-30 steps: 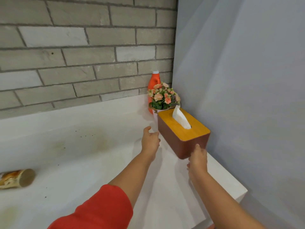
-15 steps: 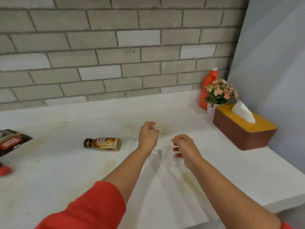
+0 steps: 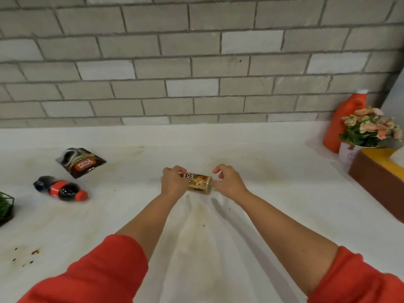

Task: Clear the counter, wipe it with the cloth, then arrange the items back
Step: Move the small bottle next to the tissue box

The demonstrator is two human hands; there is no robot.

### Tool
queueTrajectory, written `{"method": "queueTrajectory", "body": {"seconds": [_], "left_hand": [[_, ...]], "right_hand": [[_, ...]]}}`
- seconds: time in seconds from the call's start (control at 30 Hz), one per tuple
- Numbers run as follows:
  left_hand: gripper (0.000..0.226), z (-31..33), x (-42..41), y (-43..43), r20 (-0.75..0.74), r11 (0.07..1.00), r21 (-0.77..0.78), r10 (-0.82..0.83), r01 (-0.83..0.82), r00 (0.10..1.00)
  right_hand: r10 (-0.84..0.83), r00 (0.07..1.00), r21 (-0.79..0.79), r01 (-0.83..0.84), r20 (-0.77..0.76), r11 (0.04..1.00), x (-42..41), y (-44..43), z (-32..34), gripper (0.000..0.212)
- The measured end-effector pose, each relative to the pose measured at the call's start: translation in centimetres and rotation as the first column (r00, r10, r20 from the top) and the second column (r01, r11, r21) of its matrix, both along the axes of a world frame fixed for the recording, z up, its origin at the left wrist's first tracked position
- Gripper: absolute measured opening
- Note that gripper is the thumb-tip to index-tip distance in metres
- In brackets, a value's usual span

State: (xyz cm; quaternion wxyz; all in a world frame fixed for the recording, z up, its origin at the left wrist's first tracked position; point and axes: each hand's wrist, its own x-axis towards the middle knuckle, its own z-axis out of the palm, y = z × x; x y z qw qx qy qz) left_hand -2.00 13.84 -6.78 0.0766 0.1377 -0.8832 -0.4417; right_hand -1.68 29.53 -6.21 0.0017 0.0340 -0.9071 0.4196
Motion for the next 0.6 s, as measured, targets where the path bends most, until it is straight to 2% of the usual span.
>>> {"method": "queueTrajectory", "body": {"seconds": [0.13,0.23,0.43,0.6], "left_hand": [[0.040,-0.3,-1.2,-2.2,0.043,0.976,-0.218,0.015,-0.005,0.999],[0.049,-0.7,-2.3,-3.7,0.108,0.909,-0.409,-0.038,0.080,0.993],[0.062,-1.9,-3.9,-5.1,0.293,0.764,-0.575,-0.140,0.292,0.946],[0.054,-2.1,-5.6,-5.5,0.332,0.677,-0.647,-0.166,0.352,0.929]], "right_hand": [[0.150,0.989,0.224,-0.146,0.000,0.964,-2.5,-2.1,-0.9,0.056],[0.227,0.974,0.300,-0.225,0.030,0.927,-3.5,-3.3,-1.8,0.068],[0.239,0.970,0.360,-0.234,0.032,0.903,-4.4,-3.7,-3.2,0.064],[0.208,0.978,0.368,-0.198,0.013,0.908,-4.6,-3.9,-3.5,0.062]]}}
